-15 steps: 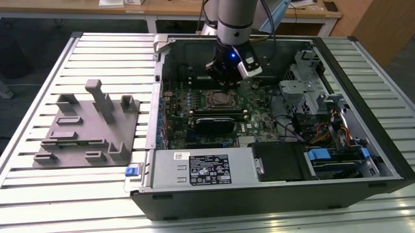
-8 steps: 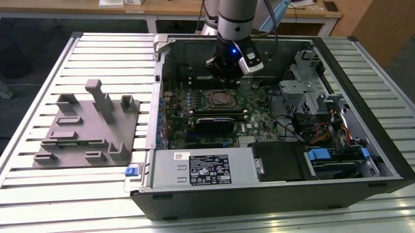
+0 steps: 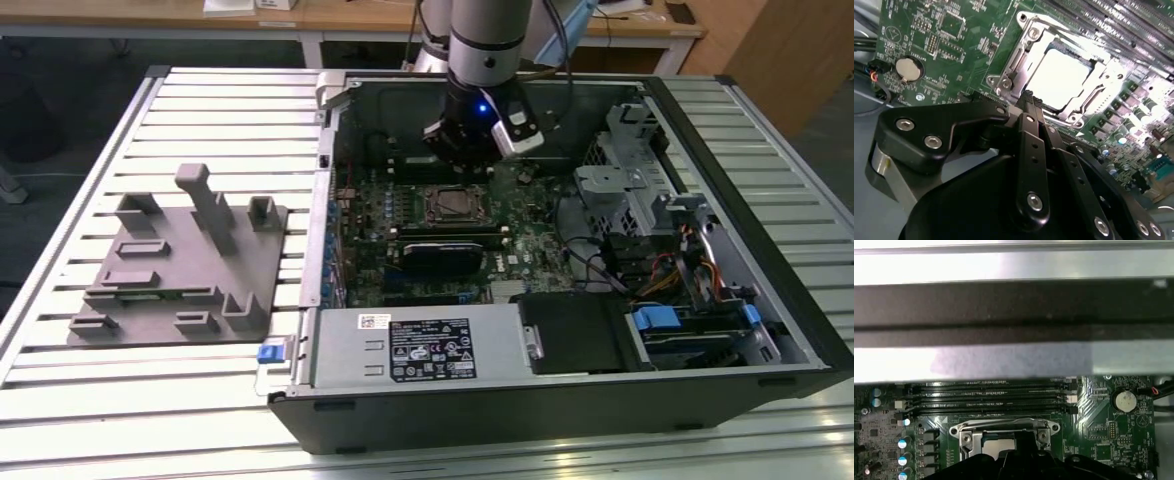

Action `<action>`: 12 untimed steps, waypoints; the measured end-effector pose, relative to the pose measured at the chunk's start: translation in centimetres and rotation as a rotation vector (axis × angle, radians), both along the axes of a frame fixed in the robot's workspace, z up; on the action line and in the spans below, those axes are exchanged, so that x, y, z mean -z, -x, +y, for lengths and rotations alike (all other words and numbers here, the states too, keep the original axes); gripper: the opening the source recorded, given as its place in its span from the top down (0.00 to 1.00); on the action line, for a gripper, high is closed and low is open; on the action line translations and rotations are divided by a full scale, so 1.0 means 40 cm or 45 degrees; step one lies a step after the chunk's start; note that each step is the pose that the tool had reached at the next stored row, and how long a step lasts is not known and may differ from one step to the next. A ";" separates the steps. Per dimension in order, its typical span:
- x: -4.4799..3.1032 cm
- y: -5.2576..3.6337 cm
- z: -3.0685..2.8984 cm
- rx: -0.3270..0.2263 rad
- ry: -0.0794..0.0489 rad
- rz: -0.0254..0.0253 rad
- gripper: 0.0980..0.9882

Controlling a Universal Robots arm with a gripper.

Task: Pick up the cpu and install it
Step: 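Install the second cpu locking lever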

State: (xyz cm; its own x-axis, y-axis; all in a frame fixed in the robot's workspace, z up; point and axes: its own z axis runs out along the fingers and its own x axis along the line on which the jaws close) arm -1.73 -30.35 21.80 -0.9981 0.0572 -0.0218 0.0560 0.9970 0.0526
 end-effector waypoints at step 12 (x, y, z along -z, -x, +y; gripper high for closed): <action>-0.013 0.000 -0.017 0.000 -0.001 0.0000 0.99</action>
